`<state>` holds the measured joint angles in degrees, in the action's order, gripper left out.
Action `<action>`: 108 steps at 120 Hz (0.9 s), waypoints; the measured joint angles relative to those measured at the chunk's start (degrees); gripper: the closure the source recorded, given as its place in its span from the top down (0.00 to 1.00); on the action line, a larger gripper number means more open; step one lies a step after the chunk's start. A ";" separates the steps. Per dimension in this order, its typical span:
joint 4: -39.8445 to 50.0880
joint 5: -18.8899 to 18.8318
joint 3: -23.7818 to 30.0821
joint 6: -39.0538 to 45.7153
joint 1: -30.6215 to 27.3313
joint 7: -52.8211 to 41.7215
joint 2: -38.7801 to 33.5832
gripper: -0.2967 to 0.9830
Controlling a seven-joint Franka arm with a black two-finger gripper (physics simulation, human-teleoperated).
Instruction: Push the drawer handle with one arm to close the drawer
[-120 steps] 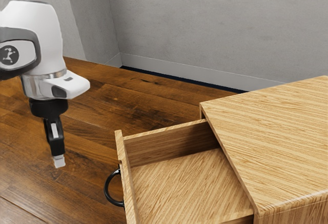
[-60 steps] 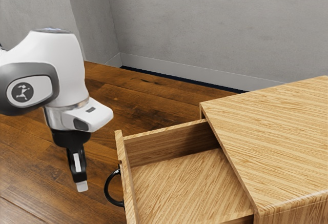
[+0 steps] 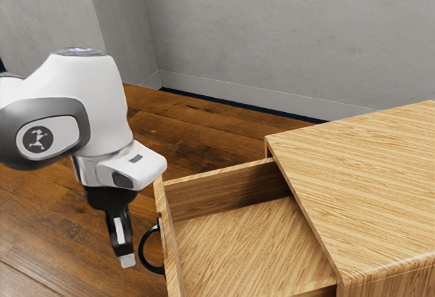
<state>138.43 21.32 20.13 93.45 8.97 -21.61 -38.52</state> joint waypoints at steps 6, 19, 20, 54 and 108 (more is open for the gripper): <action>-0.12 0.07 0.00 0.28 -0.04 0.17 0.55 0.15; -0.47 0.03 0.00 0.93 -0.29 0.46 2.10 0.15; -0.52 0.02 0.00 0.99 -0.30 0.48 2.23 0.15; -2.65 -0.32 0.00 2.81 -0.26 0.88 5.48 0.15; -7.23 -0.34 2.13 4.23 -0.13 1.19 10.27 0.15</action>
<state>131.20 20.98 22.26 97.68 8.84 -20.42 -28.25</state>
